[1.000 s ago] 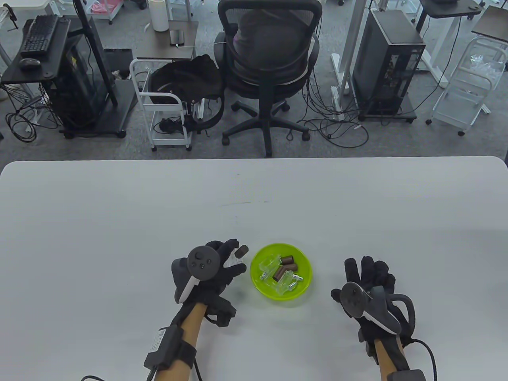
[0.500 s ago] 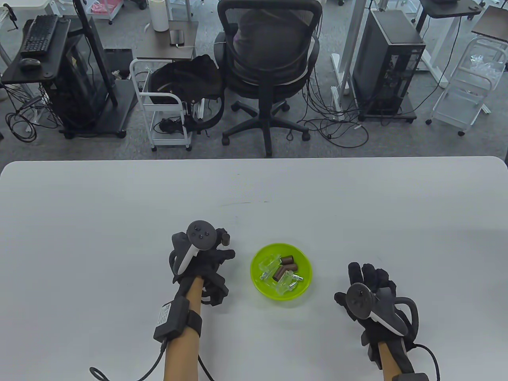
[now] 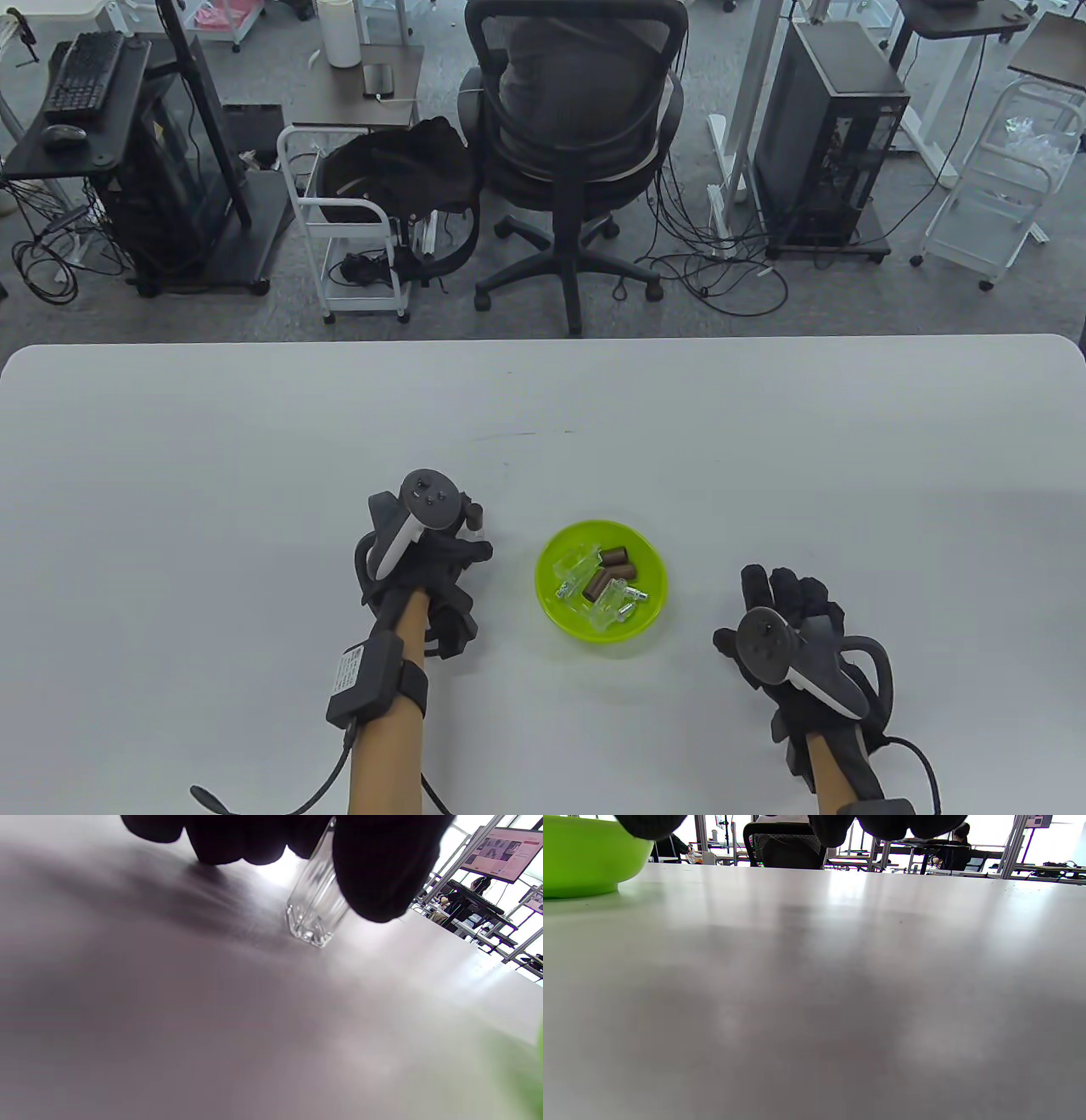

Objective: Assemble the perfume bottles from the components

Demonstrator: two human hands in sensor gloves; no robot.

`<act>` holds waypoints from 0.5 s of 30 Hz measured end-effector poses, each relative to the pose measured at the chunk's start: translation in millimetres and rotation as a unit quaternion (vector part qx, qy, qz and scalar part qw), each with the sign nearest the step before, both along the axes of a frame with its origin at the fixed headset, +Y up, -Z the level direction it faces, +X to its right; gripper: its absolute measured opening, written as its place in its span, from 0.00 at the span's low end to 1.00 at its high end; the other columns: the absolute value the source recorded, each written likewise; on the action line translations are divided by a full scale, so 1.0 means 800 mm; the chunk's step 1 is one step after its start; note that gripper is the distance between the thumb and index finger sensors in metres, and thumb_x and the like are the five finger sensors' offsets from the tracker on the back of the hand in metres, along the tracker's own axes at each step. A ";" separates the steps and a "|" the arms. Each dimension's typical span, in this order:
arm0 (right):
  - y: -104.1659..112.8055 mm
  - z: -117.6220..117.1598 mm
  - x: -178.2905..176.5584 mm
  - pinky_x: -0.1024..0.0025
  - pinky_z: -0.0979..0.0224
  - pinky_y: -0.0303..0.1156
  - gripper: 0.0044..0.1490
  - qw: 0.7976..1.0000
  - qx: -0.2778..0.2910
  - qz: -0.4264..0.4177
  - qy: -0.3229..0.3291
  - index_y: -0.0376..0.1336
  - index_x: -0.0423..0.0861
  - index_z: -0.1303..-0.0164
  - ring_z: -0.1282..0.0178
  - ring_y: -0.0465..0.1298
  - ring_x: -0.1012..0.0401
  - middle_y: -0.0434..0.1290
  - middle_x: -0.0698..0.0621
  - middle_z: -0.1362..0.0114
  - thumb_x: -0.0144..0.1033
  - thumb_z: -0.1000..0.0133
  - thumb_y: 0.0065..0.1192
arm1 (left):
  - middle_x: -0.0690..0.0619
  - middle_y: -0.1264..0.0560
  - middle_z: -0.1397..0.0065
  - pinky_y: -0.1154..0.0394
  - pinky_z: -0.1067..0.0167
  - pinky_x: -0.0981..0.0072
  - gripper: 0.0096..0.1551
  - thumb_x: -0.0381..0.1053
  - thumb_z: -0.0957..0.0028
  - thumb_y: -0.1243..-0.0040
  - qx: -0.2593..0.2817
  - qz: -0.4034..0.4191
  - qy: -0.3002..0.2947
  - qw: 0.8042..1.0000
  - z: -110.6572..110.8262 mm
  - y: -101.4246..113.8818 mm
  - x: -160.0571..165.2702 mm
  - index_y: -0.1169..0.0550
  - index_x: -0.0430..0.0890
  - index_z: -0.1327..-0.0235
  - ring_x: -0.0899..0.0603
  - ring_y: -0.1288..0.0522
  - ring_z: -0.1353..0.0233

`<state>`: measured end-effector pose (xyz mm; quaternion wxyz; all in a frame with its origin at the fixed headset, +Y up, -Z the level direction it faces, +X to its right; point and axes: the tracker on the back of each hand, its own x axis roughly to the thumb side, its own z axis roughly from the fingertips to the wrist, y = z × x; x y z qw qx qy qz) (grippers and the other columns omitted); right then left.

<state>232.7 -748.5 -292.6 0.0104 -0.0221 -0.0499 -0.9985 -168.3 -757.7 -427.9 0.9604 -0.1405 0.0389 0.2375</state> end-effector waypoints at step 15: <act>0.001 0.001 0.001 0.28 0.19 0.53 0.54 1.000 0.004 -0.002 -0.002 0.35 0.44 0.11 0.14 0.51 0.27 0.47 0.29 0.10 0.64 0.38 0.43 | 0.43 0.42 0.13 0.37 0.22 0.41 0.51 0.62 0.49 0.34 0.086 -0.131 -0.051 0.986 0.057 0.099 0.014 0.41 0.49 0.15 0.33 0.37 0.18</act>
